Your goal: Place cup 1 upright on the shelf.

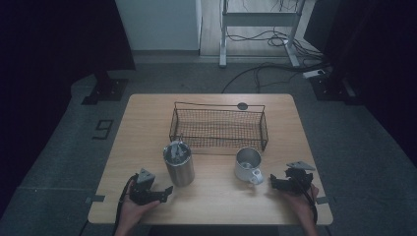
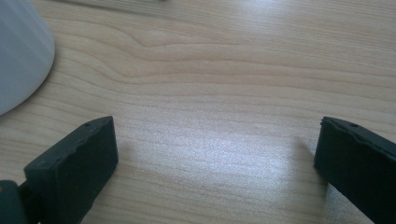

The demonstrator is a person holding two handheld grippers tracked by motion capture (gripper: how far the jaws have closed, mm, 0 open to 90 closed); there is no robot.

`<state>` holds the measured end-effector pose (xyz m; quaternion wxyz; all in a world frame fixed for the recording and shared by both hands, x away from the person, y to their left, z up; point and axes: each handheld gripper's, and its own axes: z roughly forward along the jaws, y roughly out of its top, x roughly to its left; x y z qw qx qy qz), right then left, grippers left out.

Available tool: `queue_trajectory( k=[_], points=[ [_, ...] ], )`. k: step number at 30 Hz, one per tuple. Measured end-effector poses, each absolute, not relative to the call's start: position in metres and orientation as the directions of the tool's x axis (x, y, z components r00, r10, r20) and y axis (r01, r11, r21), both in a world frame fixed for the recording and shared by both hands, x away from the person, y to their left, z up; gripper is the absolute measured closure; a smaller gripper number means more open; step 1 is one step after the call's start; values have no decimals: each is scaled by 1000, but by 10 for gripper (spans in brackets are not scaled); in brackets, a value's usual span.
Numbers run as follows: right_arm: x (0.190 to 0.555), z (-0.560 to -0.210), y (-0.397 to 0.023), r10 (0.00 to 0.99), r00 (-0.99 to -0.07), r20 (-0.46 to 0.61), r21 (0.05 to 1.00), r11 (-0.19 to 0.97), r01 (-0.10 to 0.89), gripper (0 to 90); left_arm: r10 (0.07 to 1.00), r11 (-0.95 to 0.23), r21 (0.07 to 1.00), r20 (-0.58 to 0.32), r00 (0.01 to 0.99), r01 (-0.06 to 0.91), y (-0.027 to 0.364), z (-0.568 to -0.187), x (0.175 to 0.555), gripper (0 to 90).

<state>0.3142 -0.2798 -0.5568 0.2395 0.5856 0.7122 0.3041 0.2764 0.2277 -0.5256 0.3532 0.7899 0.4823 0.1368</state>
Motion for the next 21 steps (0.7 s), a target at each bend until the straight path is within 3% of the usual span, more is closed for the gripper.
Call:
queue_trajectory(
  k=[21],
  points=[
    [314,-557,-281,981,-196,13,716,127,686,2,871,-264,690,-130,474,674,237,-527,277,133]
  ],
)
